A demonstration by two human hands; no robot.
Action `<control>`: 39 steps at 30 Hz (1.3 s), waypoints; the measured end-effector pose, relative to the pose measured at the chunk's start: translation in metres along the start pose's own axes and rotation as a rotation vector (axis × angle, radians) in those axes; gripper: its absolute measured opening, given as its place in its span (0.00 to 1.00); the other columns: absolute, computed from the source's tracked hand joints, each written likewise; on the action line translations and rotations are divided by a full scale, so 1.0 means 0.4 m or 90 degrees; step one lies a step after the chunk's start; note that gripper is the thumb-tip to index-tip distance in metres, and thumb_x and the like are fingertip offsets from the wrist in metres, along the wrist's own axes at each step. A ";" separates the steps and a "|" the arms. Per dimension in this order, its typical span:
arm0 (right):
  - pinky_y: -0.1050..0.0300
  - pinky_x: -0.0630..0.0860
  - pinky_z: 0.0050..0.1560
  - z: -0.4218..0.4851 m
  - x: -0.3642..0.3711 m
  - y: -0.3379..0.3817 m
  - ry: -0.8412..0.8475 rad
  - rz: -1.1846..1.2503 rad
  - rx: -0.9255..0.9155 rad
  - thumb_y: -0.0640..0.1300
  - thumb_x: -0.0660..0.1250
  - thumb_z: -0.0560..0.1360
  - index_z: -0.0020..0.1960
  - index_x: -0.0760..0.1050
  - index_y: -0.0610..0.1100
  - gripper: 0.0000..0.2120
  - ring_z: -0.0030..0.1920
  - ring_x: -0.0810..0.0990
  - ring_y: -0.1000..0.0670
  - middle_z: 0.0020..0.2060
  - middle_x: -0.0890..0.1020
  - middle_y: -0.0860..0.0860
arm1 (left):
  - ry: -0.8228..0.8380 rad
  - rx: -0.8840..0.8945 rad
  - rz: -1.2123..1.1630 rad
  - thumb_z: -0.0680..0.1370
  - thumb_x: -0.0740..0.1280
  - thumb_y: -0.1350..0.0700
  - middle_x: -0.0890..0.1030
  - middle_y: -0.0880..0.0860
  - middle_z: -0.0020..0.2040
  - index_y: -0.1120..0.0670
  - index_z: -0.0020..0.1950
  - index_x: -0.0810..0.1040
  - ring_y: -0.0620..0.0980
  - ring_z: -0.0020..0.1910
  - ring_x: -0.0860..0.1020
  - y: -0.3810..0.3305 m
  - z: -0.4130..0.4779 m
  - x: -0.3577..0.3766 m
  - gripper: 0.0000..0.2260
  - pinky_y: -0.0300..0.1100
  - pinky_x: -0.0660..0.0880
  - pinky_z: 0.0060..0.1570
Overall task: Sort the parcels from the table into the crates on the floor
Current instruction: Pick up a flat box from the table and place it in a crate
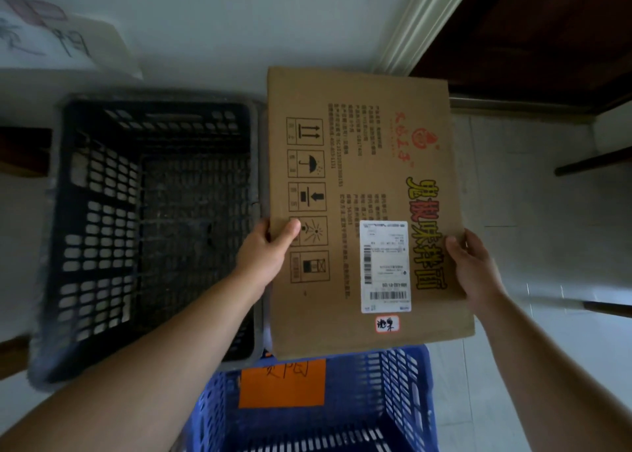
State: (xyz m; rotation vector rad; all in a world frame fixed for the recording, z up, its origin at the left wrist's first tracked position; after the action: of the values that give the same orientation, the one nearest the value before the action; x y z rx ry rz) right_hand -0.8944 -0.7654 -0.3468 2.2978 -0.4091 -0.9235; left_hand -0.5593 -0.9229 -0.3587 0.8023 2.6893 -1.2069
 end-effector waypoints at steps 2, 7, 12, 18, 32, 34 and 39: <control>0.53 0.77 0.48 -0.010 0.008 -0.015 0.003 -0.003 0.003 0.50 0.64 0.78 0.59 0.73 0.57 0.10 0.47 0.81 0.50 0.44 0.82 0.57 | -0.005 -0.018 -0.001 0.73 0.63 0.36 0.77 0.49 0.59 0.50 0.67 0.71 0.51 0.58 0.74 0.019 -0.007 -0.008 0.27 0.41 0.66 0.50; 0.60 0.73 0.39 -0.017 0.039 -0.035 -0.014 -0.013 0.012 0.50 0.64 0.78 0.53 0.74 0.60 0.06 0.42 0.80 0.56 0.44 0.81 0.59 | 0.019 -0.025 0.009 0.75 0.62 0.39 0.76 0.49 0.62 0.50 0.68 0.70 0.52 0.62 0.73 0.048 0.000 -0.025 0.25 0.41 0.67 0.53; 0.58 0.75 0.43 0.015 0.073 -0.050 -0.001 -0.051 0.003 0.48 0.62 0.79 0.65 0.72 0.53 0.15 0.47 0.80 0.52 0.49 0.82 0.54 | -0.017 -0.028 0.094 0.77 0.62 0.42 0.76 0.53 0.64 0.54 0.68 0.70 0.55 0.63 0.74 0.056 0.028 -0.018 0.24 0.44 0.70 0.56; 0.49 0.68 0.60 0.011 0.171 -0.100 0.091 -0.199 0.066 0.51 0.62 0.79 0.77 0.53 0.48 0.31 0.67 0.71 0.40 0.70 0.70 0.42 | -0.010 -0.056 0.089 0.78 0.66 0.49 0.72 0.56 0.69 0.55 0.74 0.64 0.54 0.66 0.71 0.080 0.020 0.028 0.27 0.47 0.69 0.65; 0.56 0.69 0.53 -0.196 0.134 0.065 0.118 -0.223 0.022 0.53 0.61 0.79 0.76 0.58 0.50 0.28 0.66 0.72 0.44 0.72 0.68 0.45 | 0.043 -0.023 0.120 0.77 0.65 0.48 0.69 0.57 0.71 0.54 0.75 0.62 0.53 0.68 0.69 -0.061 -0.123 0.016 0.28 0.44 0.68 0.62; 0.59 0.70 0.44 -0.274 0.111 0.156 0.108 -0.214 0.004 0.53 0.60 0.80 0.75 0.59 0.50 0.26 0.57 0.76 0.47 0.69 0.71 0.46 | 0.059 -0.005 0.125 0.78 0.65 0.48 0.68 0.56 0.71 0.54 0.75 0.61 0.53 0.69 0.69 -0.131 -0.185 -0.016 0.28 0.44 0.67 0.62; 0.48 0.77 0.51 -0.531 0.069 0.415 0.079 -0.130 -0.027 0.47 0.58 0.81 0.71 0.65 0.45 0.19 0.54 0.78 0.48 0.56 0.77 0.45 | 0.074 0.064 0.108 0.78 0.66 0.50 0.69 0.56 0.71 0.55 0.74 0.63 0.53 0.68 0.70 -0.321 -0.364 -0.147 0.27 0.45 0.68 0.62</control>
State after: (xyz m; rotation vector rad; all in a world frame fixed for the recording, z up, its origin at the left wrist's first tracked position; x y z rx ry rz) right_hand -0.7338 -0.8130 -0.1336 2.3732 -0.1020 -0.8718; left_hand -0.5534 -0.9144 -0.1559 1.1223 2.6018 -1.3005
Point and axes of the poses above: each hand's wrist, its own z-axis towards the middle knuckle, its own x-axis out of the palm, y = z × x, the point moved 9 cm from there along z, towards the middle knuckle
